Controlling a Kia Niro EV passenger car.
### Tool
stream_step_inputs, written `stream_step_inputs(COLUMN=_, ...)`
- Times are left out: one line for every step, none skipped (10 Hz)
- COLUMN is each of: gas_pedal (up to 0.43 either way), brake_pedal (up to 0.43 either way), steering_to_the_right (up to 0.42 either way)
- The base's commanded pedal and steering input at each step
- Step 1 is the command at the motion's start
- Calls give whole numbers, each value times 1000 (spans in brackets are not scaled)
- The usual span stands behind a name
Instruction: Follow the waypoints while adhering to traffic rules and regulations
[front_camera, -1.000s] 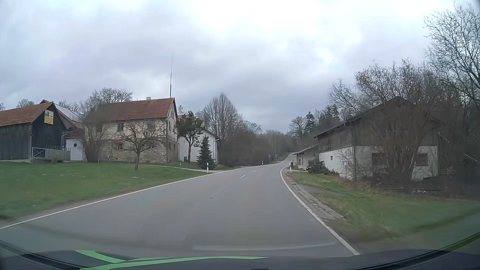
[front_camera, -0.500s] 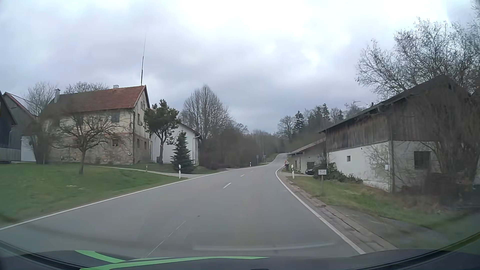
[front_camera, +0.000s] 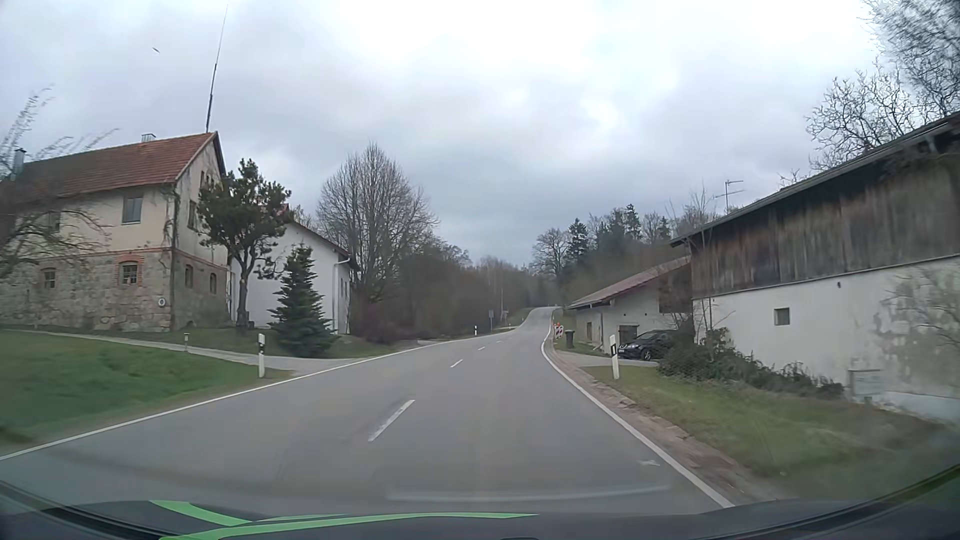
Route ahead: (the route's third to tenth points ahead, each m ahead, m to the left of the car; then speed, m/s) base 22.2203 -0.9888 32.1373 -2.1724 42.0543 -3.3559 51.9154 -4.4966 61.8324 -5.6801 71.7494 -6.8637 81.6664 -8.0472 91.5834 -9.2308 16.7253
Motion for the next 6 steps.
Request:
stream_step_inputs(gas_pedal=157, brake_pedal=0, steering_to_the_right=21)
stream_step_inputs(gas_pedal=157, brake_pedal=0, steering_to_the_right=20)
stream_step_inputs(gas_pedal=169, brake_pedal=0, steering_to_the_right=18)
stream_step_inputs(gas_pedal=177, brake_pedal=0, steering_to_the_right=17)
stream_step_inputs(gas_pedal=177, brake_pedal=0, steering_to_the_right=16)
stream_step_inputs(gas_pedal=177, brake_pedal=0, steering_to_the_right=16)
